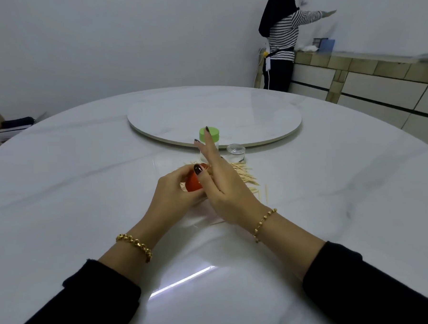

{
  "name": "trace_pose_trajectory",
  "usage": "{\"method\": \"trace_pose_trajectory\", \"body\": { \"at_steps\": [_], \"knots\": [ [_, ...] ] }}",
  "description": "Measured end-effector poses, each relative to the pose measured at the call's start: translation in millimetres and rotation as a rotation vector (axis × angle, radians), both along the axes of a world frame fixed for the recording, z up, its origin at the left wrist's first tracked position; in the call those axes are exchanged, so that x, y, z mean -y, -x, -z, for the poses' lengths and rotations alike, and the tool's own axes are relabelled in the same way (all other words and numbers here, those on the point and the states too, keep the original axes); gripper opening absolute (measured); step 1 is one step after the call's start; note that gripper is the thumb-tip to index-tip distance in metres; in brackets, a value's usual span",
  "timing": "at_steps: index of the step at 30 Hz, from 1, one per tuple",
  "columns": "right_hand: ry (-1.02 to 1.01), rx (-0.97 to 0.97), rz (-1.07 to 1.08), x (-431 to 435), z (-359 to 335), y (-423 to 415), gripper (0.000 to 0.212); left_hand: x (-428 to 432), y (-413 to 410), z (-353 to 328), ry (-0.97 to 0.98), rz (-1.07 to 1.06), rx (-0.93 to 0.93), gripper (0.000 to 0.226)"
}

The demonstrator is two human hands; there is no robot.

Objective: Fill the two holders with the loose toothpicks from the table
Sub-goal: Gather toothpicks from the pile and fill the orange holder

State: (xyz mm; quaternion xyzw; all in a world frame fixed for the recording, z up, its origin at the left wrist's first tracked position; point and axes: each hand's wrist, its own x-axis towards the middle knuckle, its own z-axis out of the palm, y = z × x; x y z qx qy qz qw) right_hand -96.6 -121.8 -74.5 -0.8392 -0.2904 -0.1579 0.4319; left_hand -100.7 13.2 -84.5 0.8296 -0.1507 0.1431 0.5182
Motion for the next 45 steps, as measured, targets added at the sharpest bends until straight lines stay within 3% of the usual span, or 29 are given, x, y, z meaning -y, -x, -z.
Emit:
{"method": "trace_pose_trajectory", "body": {
  "at_steps": [3, 6, 13, 25, 29, 39, 45],
  "knots": [
    [0.154, 0.114, 0.058, -4.1, -1.5, -7.1, 0.064, -4.9, -3.5, -0.5, 0.034, -0.038, -0.003, 0.038],
    [0.339, 0.087, 0.155, -5.7, 3.6, -20.1, 0.063, -9.9, -8.1, 2.7, 0.043, -0.04, -0.015, 0.038],
    [0.141, -0.061, 0.171, -5.6, 1.5, -48.8, 0.046, -45.6, -28.6, 11.8, 0.096, -0.197, -0.073, 0.053],
    [0.527, -0.245, 0.232, -40.7, 15.5, -92.1, 0.032, -78.1, -44.2, 17.1, 0.137, -0.321, -0.109, 0.063],
    [0.699, -0.226, 0.238, -45.2, 24.0, -96.3, 0.038, -73.4, -42.6, 16.3, 0.153, -0.312, -0.097, 0.058],
    [0.7, -0.087, 0.124, -31.9, 25.0, -61.8, 0.023, -68.3, -36.4, 11.8, 0.182, -0.269, -0.1, 0.047],
    [0.641, -0.049, 0.094, -15.7, 24.5, -50.7, 0.028, -66.5, -34.0, 10.7, 0.17, -0.26, -0.097, 0.055]
  ]
}}
